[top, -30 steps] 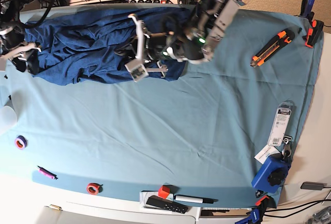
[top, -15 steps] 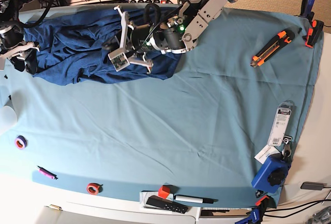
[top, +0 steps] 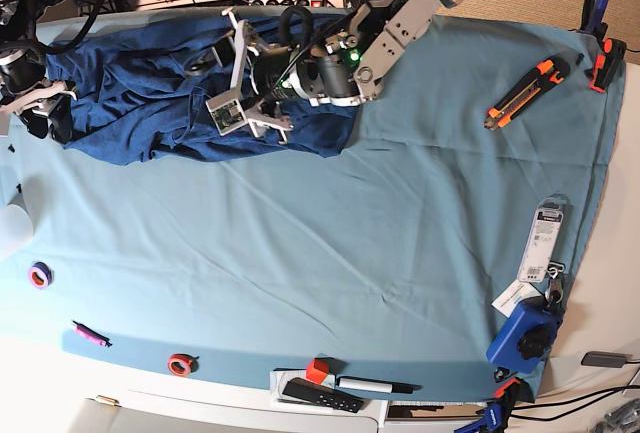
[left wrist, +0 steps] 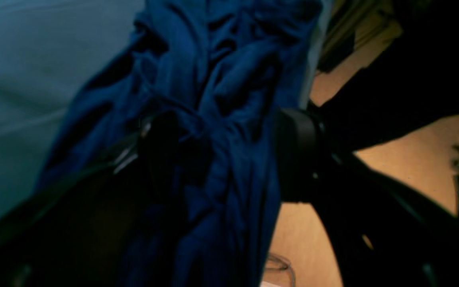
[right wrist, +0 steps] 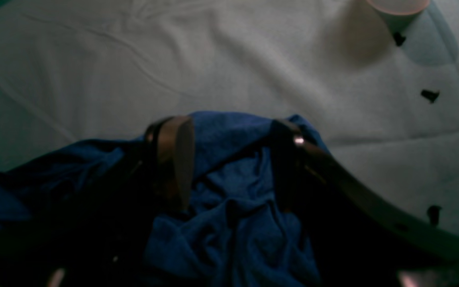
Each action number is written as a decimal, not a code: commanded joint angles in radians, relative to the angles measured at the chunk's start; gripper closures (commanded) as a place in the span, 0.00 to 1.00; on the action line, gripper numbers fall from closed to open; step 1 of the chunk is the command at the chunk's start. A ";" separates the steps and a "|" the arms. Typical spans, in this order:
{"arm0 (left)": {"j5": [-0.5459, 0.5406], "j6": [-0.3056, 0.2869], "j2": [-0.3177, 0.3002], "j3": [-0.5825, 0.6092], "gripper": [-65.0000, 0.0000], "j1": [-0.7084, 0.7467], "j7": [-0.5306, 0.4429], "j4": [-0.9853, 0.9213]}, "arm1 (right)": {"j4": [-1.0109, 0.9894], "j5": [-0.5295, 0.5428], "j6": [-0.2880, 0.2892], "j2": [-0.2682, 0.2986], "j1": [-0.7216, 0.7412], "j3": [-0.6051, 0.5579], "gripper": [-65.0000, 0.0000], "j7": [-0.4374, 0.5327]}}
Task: Layout the t-shirt on the table in an organized manner, then fold the t-shirt properly
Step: 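Lift the shirt end with the left gripper and carry it toward the middle, then lay the held end onto the shirt and open the left gripper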
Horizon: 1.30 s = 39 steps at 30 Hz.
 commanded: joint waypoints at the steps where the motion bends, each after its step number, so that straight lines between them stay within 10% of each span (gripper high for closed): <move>1: -0.014 -0.005 0.001 -0.008 0.57 -0.024 -0.004 0.053 | 0.018 0.018 -0.001 0.017 0.006 0.006 0.53 0.027; 5: -0.011 -0.018 -0.083 -0.068 1.00 -0.025 0.024 0.170 | 0.018 0.018 -0.001 0.017 0.006 0.006 0.53 0.027; 17: 0.148 0.087 -0.294 -0.261 1.00 0.031 0.021 0.052 | 0.018 0.018 -0.002 0.016 0.006 0.006 0.53 0.030; 39: -0.026 0.032 -0.244 -0.259 1.00 0.039 0.043 -0.004 | 0.018 0.018 -0.002 -0.021 0.006 0.006 0.53 0.044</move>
